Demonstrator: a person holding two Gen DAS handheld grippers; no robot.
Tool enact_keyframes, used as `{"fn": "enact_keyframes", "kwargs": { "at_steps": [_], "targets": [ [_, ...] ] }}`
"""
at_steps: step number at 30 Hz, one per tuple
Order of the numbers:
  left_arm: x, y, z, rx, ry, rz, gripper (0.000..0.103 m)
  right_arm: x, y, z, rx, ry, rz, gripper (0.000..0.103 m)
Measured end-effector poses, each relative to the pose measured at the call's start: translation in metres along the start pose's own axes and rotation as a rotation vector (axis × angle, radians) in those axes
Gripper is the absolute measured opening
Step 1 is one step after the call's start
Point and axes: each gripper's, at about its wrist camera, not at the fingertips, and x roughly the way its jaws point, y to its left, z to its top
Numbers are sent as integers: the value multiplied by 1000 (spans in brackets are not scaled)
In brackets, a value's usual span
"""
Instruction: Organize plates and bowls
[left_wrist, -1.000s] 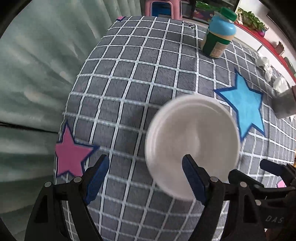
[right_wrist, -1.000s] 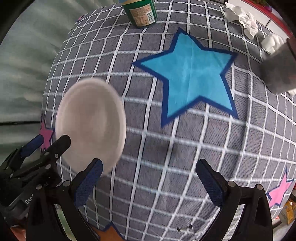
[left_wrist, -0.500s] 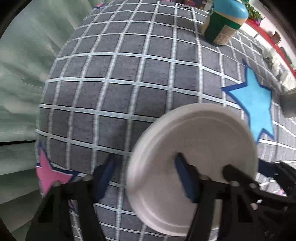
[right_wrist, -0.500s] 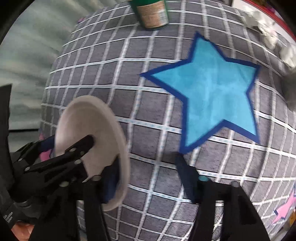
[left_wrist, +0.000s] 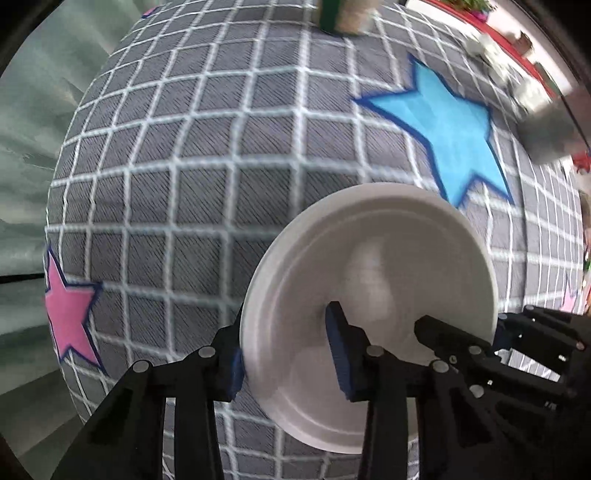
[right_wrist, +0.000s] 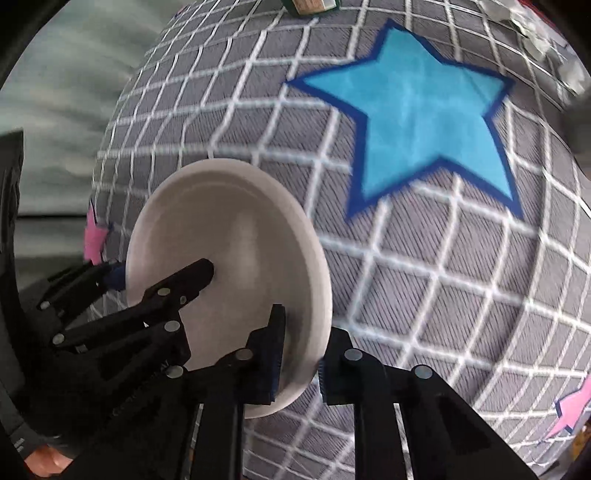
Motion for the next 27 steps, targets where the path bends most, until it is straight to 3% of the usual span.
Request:
{"fn": "enact_keyframes", "kwargs": {
  "at_steps": [18,21,27],
  "targets": [
    [15,-119,-116,112,51,-22,41,-3,-42,-111,107,50,1,19],
    [-2,-137,-143,124,27,-26,41,-19,-50,-129,123,29,-3,19],
    [-44,-152,-143,141,-23,-44,41,-63,-63,-161,147,-34,-19,19]
  ]
}}
